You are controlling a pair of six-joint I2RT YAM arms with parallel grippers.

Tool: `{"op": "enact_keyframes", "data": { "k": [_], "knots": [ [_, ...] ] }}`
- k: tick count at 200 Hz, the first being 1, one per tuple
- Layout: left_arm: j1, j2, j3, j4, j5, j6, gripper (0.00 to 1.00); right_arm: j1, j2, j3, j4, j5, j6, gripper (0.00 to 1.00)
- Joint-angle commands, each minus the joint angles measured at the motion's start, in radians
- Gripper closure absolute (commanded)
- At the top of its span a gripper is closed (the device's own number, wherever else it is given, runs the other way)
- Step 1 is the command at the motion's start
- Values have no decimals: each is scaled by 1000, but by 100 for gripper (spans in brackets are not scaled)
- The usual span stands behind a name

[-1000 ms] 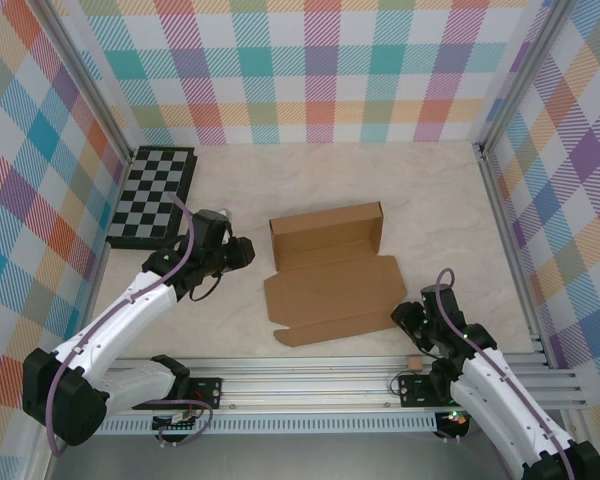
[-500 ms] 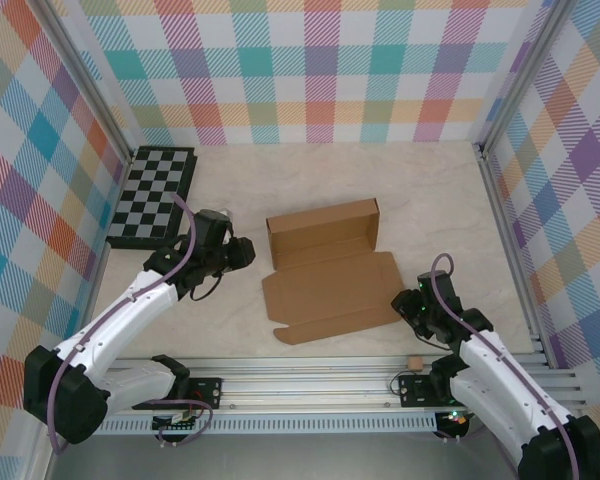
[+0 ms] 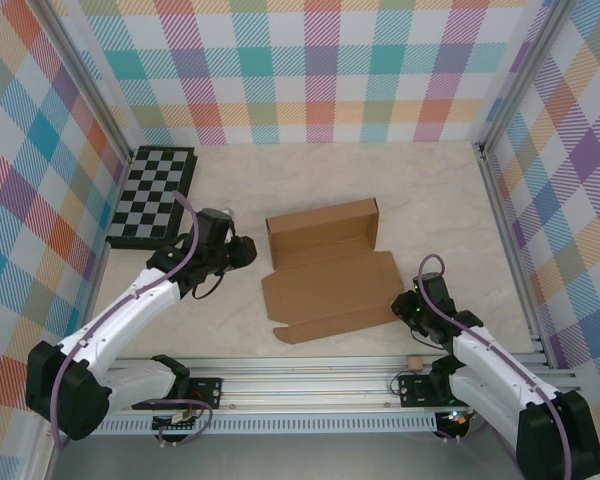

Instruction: Fold the paper box

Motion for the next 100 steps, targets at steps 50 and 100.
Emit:
{"op": "enact_keyframes", "data": {
  "k": [50,100],
  "knots": [
    [-10,-3,66,-36,-21,76,62,6,-23,218,-98,65,-339,98],
    [-9,23,240,-60,-64,180,61,6,178,714,-428,114,-719,100]
  ]
}}
